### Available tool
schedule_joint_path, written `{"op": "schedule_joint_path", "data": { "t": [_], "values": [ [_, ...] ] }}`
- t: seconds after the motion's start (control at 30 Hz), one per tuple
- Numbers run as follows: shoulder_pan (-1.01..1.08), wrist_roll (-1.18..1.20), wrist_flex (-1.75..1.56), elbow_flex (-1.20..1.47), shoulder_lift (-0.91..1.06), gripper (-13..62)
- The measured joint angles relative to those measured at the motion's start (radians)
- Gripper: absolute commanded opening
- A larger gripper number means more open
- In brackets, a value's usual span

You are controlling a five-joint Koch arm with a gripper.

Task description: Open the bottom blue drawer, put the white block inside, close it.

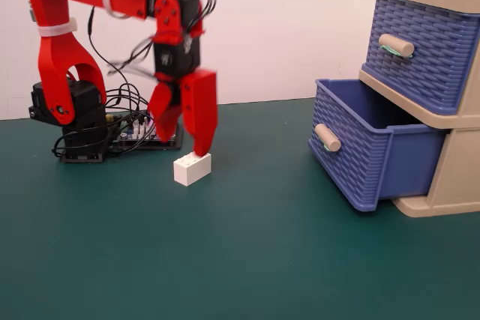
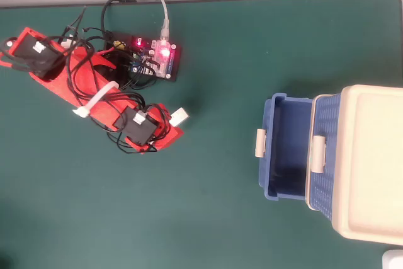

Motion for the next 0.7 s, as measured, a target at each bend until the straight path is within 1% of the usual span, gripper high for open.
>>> {"op": "schedule_joint_path", "data": {
  "t": [0.1,0.2,0.4,0.47,0.53,0.57,0.6,0.7],
  "values": [
    [-0.009,0.005,-0.127,0.061,0.0,34.0],
    [-0.026,0.006,-0.187,0.08,0.0,34.0],
    [-0.077,0.017,-0.196,0.127,-0.02,33.8],
    [-0.092,0.029,-0.198,0.127,-0.054,33.0],
    [-0.106,0.038,-0.201,0.127,-0.077,29.0],
    [-0.112,0.044,-0.201,0.127,-0.087,25.8],
    [-0.126,0.051,-0.199,0.127,-0.097,21.0],
    [-0.133,0.055,-0.192,0.127,-0.1,-1.3]
  ]
}}
